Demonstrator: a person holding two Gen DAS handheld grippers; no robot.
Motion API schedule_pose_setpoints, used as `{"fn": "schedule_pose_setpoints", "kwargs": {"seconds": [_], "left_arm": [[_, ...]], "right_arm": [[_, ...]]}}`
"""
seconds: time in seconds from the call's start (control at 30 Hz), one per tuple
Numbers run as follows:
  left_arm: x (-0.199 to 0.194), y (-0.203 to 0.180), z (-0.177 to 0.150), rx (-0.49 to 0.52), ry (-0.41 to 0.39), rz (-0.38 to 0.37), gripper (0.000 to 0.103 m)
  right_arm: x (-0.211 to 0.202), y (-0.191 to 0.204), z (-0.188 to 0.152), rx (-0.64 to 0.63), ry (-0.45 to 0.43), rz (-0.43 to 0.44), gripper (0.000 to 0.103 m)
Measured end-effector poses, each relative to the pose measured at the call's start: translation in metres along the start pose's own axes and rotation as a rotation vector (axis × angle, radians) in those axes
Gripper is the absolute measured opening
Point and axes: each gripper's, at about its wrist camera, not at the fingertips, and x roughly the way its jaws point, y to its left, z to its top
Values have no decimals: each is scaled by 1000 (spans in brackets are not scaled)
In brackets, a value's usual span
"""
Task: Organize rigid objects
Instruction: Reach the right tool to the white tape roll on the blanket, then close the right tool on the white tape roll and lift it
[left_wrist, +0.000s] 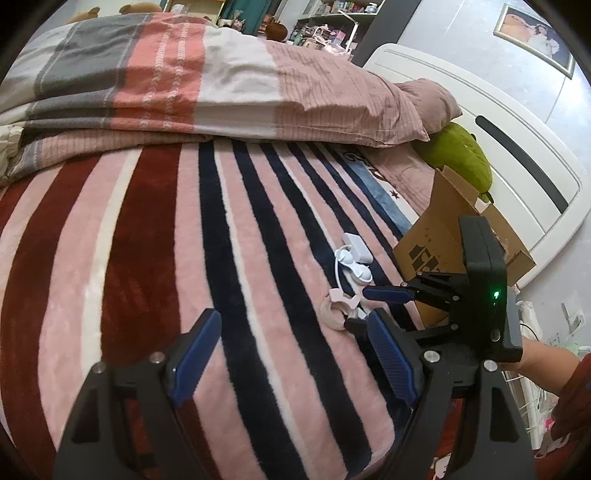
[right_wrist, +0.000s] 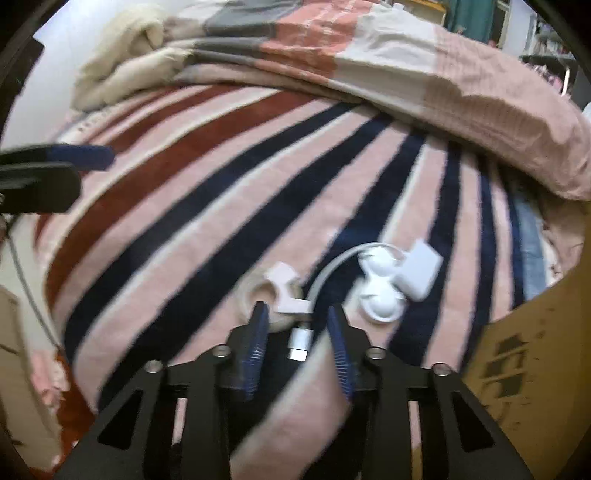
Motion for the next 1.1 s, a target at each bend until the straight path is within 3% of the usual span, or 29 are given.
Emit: {"fn": "schedule_pose_setpoints", "kwargs": {"seconds": [0.07, 0.13, 0.27, 0.33, 0.37, 0.53, 0.6, 0.67, 0.7, 0.83, 1.0, 1.07, 1.1], "left_arm": [[0, 1, 0, -6, 1, 3, 79], [1, 2, -1, -6, 2, 1, 79], [1, -1, -2, 2, 11, -5, 79], [2, -4, -1, 6, 17, -21, 79], [2, -7, 1, 9, 20, -34, 79], [-4, -28, 13, 55, -1, -52, 79], [-7, -26, 16, 30, -13, -50, 79], [-9, -22, 14, 13, -15, -38, 79], [-9, -21, 13, 11, -12, -30, 79], [-10, -16, 8, 6, 2, -10, 79], [-8, -8, 7, -5, 9, 2, 79], [-6, -7, 6, -10, 15, -5, 79], [-6, -6, 6, -11, 16, -6, 79]], "right_arm": [[5, 3, 1, -13, -1, -2, 48], [9, 7, 2, -30, -7, 13, 48], [17, 22, 3, -100, -6, -52, 41], [9, 26, 2, -107, -26, -38, 38], [3, 28, 4, -109, -37, -19, 2], [-32, 36, 15, -133, -94, 22, 5], [-33, 36, 18, -138, -80, 30, 11], [-24, 29, 17, -105, -76, 32, 48], [-19, 26, 18, -94, -81, 33, 53], [13, 17, 25, -78, -94, 31, 54], [40, 10, 32, -60, -49, 17, 53], [42, 8, 32, -49, -45, 42, 36], [42, 8, 31, -48, -43, 42, 36]]}}
